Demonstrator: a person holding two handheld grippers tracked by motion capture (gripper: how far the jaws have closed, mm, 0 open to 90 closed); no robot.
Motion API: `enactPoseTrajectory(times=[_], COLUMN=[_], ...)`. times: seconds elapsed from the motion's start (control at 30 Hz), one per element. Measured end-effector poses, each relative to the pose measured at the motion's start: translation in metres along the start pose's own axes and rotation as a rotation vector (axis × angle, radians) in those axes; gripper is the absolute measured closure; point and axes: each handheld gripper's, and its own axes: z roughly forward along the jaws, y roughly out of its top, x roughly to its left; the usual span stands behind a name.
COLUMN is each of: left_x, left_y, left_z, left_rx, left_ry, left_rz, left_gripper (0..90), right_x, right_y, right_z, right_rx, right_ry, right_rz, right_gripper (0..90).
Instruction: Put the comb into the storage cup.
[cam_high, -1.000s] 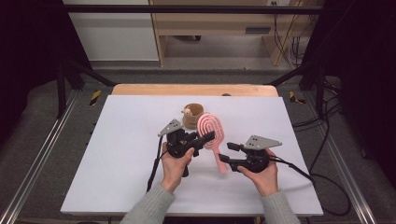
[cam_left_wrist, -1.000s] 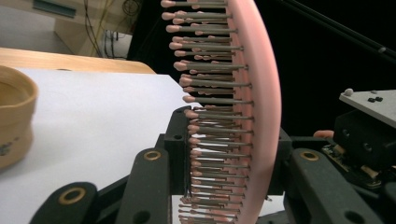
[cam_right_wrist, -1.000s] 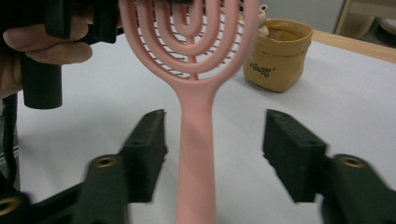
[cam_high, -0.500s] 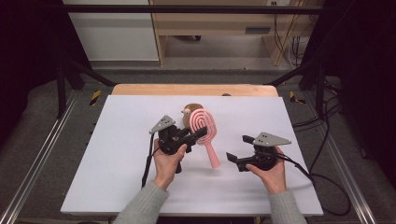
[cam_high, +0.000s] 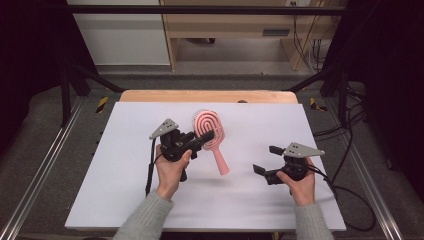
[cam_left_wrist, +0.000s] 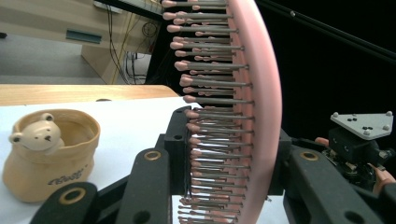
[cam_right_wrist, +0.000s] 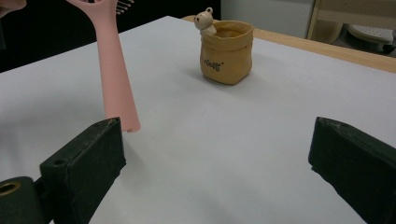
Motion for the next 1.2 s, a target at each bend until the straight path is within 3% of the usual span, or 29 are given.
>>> enactPoseTrajectory(times=[0.47, 1.2], left_x=[0.007, 0.020], left_y=[0.017, 0.037], left_z=[-0.010, -0.019], left_rx=[-0.012, -0.026], left_ry=[0.031, 0.065], left_rz=[0.021, 0.030], left_gripper=[63.6, 63.6], right_x=[-0.014, -0.017], right_y=[-0.010, -0.012], right_z=[-0.009, -0.011], right_rx=[-0.005, 0.012], right_ry=[-0.001, -0.007], right_rz=[0.021, 0.012], right_gripper=[4.3, 4.3])
